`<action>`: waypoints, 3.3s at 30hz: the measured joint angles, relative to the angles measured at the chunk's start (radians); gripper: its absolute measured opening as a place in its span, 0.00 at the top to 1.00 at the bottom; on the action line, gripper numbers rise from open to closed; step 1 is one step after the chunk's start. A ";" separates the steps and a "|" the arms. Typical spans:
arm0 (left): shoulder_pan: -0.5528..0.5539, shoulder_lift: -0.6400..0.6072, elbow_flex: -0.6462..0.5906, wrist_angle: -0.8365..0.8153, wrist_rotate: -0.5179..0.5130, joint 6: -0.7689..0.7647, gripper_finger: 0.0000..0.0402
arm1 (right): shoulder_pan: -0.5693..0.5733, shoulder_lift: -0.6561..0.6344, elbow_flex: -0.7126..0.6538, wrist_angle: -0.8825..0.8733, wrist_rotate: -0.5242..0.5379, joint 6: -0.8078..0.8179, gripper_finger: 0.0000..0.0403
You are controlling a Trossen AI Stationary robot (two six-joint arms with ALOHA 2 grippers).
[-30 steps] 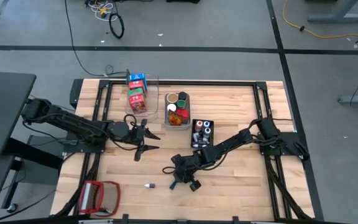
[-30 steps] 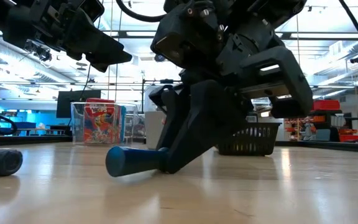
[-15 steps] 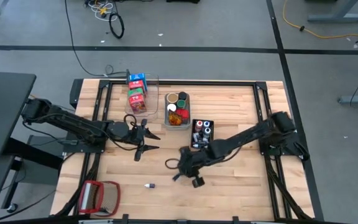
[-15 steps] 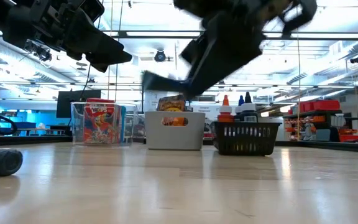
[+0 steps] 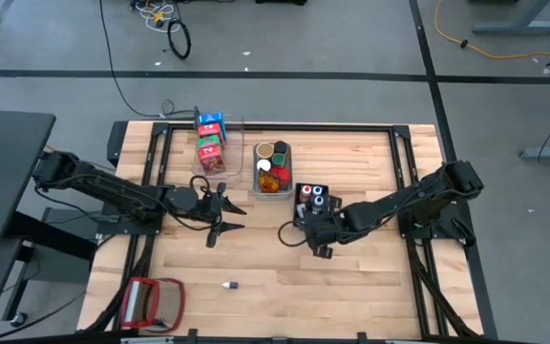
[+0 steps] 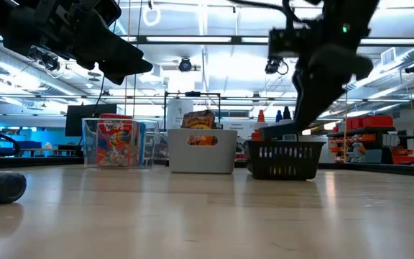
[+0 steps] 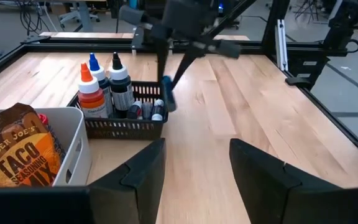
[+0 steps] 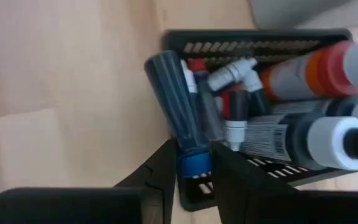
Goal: Pick & Place Kitchen Items
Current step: Put the blue food coloring bottle into the black bin, then put the purple food coloring bottle into the black bin
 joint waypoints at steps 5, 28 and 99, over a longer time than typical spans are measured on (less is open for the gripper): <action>0.000 0.000 0.000 0.001 0.000 0.010 0.54 | 0.000 0.000 -0.043 0.009 0.122 0.026 0.78; 0.000 0.000 0.000 0.000 0.040 -0.019 0.54 | -0.005 -0.001 -0.043 0.630 0.108 -0.252 0.51; -0.442 0.377 0.268 -0.163 0.037 -0.153 0.59 | -0.053 0.000 -0.042 0.879 -0.016 -0.472 0.59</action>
